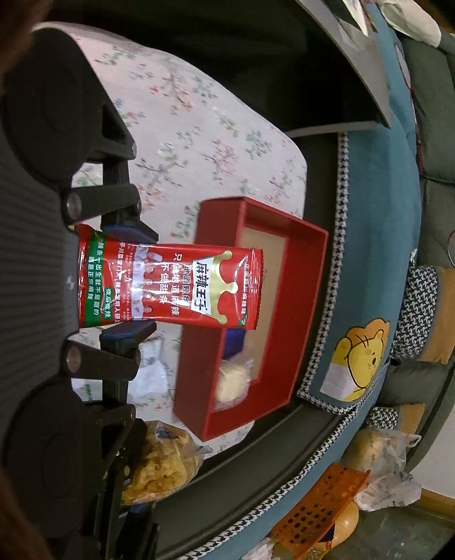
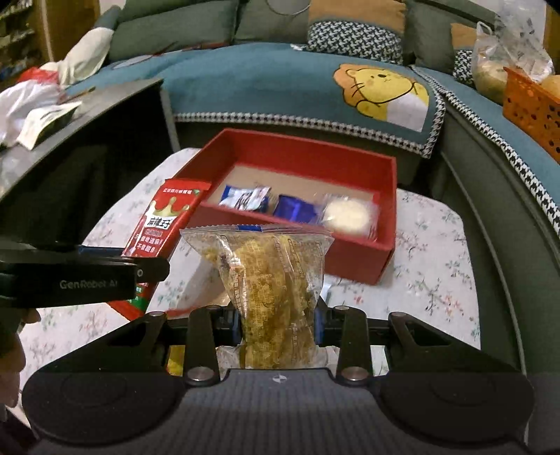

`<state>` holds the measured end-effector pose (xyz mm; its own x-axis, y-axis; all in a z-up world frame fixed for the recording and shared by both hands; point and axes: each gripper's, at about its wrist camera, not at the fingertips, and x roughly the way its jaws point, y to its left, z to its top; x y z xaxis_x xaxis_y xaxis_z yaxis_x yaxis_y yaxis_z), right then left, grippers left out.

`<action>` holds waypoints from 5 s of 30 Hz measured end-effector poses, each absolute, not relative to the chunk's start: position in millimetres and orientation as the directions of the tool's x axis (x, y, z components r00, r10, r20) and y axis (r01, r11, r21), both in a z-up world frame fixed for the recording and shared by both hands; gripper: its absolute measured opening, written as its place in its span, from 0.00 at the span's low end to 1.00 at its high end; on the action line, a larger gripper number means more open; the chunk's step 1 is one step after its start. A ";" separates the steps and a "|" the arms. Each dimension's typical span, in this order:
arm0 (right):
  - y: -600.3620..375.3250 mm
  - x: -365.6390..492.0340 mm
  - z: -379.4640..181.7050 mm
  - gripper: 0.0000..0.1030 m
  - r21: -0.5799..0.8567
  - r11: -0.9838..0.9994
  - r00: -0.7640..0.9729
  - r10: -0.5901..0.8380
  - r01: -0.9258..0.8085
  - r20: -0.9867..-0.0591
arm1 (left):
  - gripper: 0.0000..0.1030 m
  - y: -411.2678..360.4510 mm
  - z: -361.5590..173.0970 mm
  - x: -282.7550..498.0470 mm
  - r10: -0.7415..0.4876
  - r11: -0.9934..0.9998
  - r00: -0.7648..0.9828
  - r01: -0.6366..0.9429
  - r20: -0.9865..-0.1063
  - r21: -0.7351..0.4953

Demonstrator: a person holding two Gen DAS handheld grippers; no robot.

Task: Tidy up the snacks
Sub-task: 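Lift both held packets and carry them over the red tray, then lower both packets into the red tray and open both tools, then move both tools back toward the remaining loose snacks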

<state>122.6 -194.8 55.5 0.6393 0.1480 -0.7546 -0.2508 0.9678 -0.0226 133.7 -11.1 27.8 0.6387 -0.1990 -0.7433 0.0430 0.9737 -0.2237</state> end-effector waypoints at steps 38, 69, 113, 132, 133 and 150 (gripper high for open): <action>-201.3 249.4 47.0 0.42 -0.011 0.986 0.687 0.108 -0.166 -0.718 | 0.63 -46.5 24.3 264.4 -0.128 0.988 0.674 0.018 -0.727 -0.156; -191.0 287.7 -2.3 0.57 -0.072 0.982 0.687 0.071 -0.177 -0.723 | 0.67 -41.3 -21.9 302.7 -0.043 0.993 0.605 -0.064 -0.795 -0.103; -197.8 239.6 58.0 0.76 -0.153 0.972 0.751 0.034 -0.178 -0.659 | 0.77 -20.8 26.7 229.4 -0.136 0.975 0.657 -0.045 -0.741 -0.218; -214.9 160.5 47.4 0.79 -0.203 0.953 0.682 0.007 -0.227 -0.731 | 0.78 -25.4 -20.2 127.3 -0.166 0.976 0.477 -0.045 -0.863 -0.212; -216.2 157.3 48.1 0.79 -0.201 0.952 0.682 0.010 -0.230 -0.731 | 0.78 -25.4 -23.5 123.6 -0.170 0.974 0.465 -0.056 -0.869 -0.220; -261.9 119.6 36.6 0.80 -0.159 0.960 0.620 0.018 -0.230 -0.784 | 0.92 -36.8 -31.2 100.1 -0.111 0.959 0.488 -0.176 -0.866 -0.222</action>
<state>119.6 -261.9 36.6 0.6202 0.0183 -0.7842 -0.2298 0.9601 -0.1594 100.1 -36.8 -31.2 0.4884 -0.1109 -0.8655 -0.1762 0.9589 -0.2223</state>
